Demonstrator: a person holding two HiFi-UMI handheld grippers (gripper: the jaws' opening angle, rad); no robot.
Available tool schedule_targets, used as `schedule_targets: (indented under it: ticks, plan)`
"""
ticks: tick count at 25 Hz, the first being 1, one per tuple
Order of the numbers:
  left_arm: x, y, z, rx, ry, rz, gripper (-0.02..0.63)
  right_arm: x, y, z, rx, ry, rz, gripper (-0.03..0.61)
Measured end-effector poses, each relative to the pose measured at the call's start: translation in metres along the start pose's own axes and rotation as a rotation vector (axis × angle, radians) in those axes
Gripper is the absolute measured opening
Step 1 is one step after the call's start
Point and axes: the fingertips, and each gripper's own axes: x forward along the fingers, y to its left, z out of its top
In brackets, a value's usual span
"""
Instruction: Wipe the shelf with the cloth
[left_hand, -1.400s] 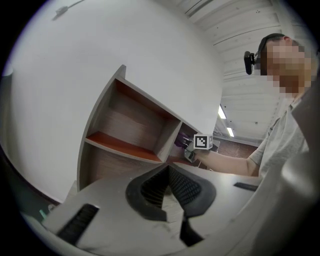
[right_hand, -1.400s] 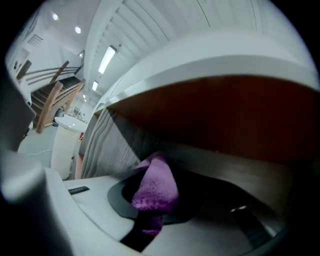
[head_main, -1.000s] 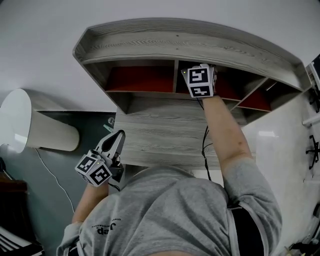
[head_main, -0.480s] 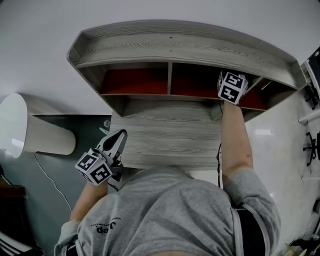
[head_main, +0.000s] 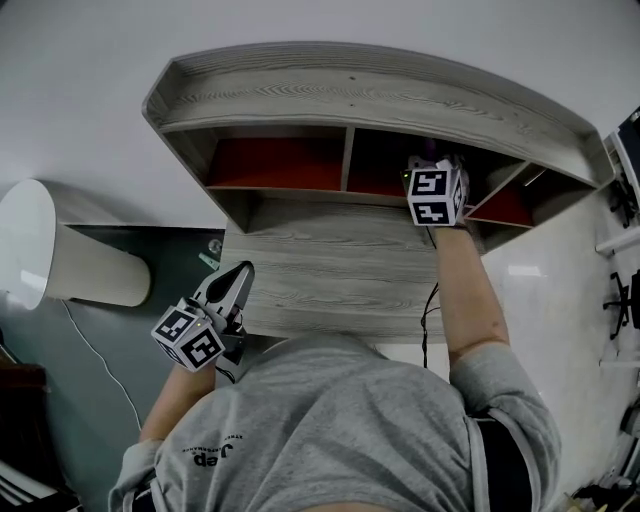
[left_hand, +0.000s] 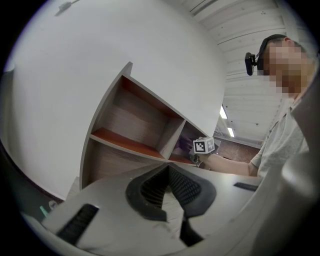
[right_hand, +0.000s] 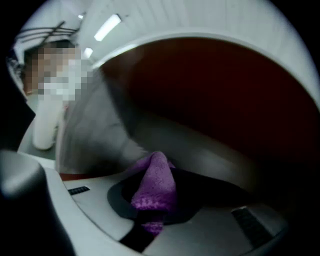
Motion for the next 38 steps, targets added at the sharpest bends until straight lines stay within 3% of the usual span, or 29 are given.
schedule_targets:
  ticks: [2, 4, 9, 16, 24, 31, 35, 38]
  plan:
    - [-0.001, 0.001, 0.0, -0.004, -0.006, 0.002, 0.016, 0.012, 0.065, 0.006, -0.124, 0.008, 0.199, 0.063]
    - [-0.002, -0.001, -0.001, -0.004, -0.009, 0.0, 0.017, 0.025, 0.105, 0.008, -0.187, 0.034, 0.314, 0.063]
    - [-0.008, 0.0, -0.001, -0.014, -0.02, 0.007, 0.017, 0.058, 0.121, -0.002, -0.34, 0.13, 0.329, 0.063]
    - [-0.007, 0.001, -0.002, -0.023, -0.026, 0.006, 0.016, 0.054, 0.091, -0.033, -0.573, 0.229, 0.219, 0.064]
    - [0.005, -0.005, -0.002, -0.031, -0.028, -0.04, 0.017, 0.024, -0.025, -0.111, -0.762, 0.522, 0.017, 0.064]
    - [0.005, -0.005, 0.003, -0.038, -0.046, -0.062, 0.017, 0.012, -0.067, -0.136, -0.945, 0.744, -0.068, 0.063]
    - [-0.003, 0.0, 0.003, -0.049, -0.06, -0.071, 0.017, -0.001, -0.073, -0.125, -1.058, 0.749, -0.084, 0.063]
    - [-0.009, 0.007, 0.002, -0.063, -0.063, -0.09, 0.017, -0.018, -0.079, -0.093, -1.109, 0.663, -0.193, 0.063]
